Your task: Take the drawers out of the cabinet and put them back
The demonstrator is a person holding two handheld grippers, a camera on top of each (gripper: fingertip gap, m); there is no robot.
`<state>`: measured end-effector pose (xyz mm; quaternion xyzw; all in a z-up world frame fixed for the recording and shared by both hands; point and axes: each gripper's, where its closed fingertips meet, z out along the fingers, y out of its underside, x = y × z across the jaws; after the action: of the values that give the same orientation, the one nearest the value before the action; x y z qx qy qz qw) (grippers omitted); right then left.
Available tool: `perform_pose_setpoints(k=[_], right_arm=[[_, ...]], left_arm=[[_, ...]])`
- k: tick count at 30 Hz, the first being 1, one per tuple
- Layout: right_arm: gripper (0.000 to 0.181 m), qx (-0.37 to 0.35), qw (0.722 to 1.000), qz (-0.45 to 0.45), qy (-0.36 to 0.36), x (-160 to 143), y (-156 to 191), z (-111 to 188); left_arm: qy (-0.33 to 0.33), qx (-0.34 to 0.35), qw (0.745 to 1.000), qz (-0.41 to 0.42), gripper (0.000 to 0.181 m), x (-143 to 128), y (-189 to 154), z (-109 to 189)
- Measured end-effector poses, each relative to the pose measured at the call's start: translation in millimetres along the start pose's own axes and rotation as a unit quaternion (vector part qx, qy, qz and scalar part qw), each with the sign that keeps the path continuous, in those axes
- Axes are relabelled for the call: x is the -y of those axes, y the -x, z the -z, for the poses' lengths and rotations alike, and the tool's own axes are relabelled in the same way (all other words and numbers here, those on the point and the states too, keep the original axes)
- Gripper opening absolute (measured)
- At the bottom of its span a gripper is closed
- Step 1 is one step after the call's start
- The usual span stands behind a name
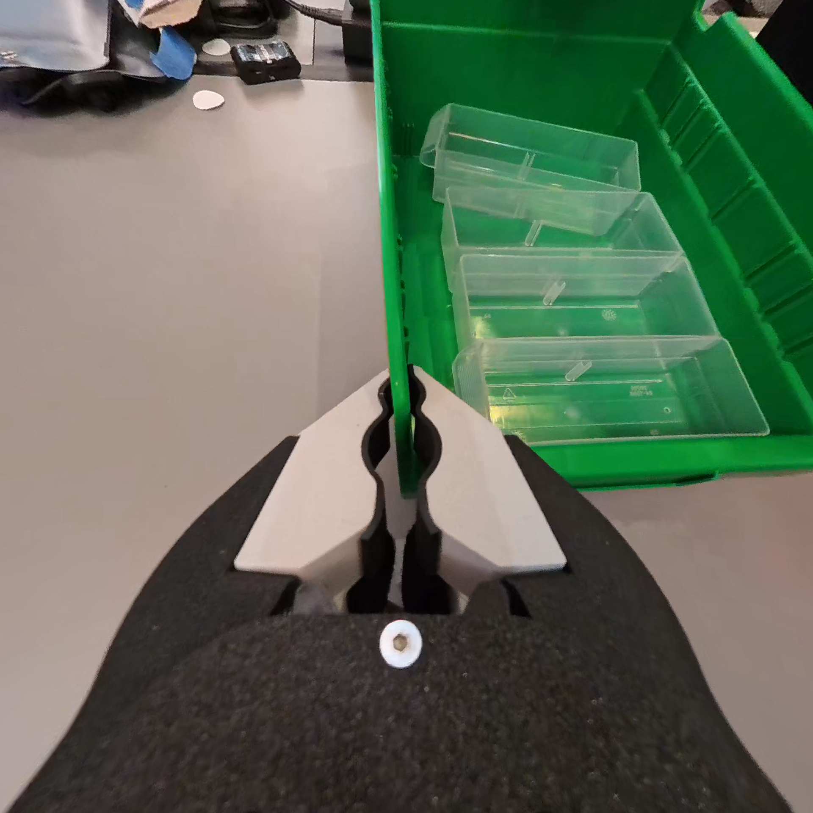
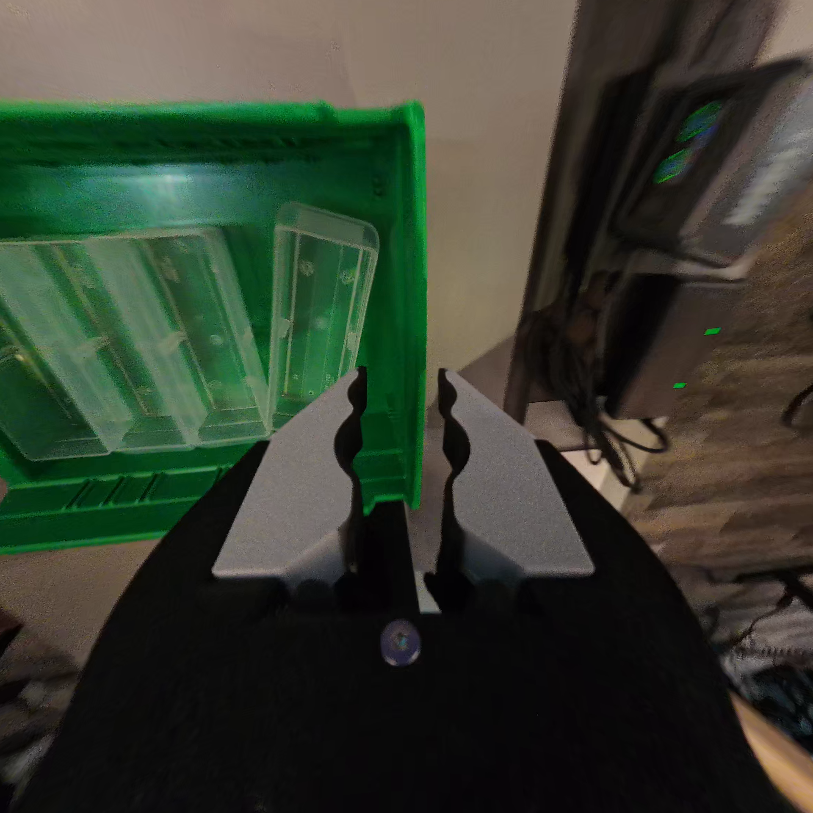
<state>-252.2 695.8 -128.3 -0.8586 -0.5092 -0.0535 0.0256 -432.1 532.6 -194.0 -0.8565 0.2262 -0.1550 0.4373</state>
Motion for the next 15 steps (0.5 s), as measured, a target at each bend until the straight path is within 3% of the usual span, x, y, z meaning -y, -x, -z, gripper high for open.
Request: perform_pose_setpoints(k=[1, 4, 6, 7, 9, 12, 14, 15], right_arm=[[0.033, -0.022, 0.999, 0.009, -0.045, 0, 1, 28], [0.033, -0.125, 0.974, 0.019, -0.189, -32, 14, 126], [0.021, -0.220, 0.937, 0.007, -0.270, -84, 25, 184], [0.009, -0.276, 0.913, -0.011, -0.301, -118, 27, 208], [0.003, -0.373, 0.855, -0.068, -0.354, -191, 34, 246], [0.007, -0.426, 0.806, -0.187, -0.366, -305, 48, 244], [0.013, -0.438, 0.779, -0.276, -0.354, -373, 55, 217], [0.011, -0.439, 0.757, -0.318, -0.365, -401, 59, 201]], left_arm=[[-0.002, 0.001, 1.000, 0.005, 0.004, 1, 1, 3], [-0.057, 0.049, 0.997, 0.000, 0.054, 21, 17, 32], [-0.109, 0.087, 0.990, -0.030, 0.063, 42, 24, 55], [-0.122, 0.076, 0.989, -0.040, 0.065, 52, 17, 62], [-0.143, 0.014, 0.989, -0.036, 0.064, 73, -16, 71], [-0.176, -0.115, 0.977, -0.020, 0.067, 111, -89, 74], [-0.173, -0.140, 0.974, -0.036, 0.065, 131, -125, 60], [-0.170, -0.121, 0.977, -0.046, 0.055, 141, -134, 47]])
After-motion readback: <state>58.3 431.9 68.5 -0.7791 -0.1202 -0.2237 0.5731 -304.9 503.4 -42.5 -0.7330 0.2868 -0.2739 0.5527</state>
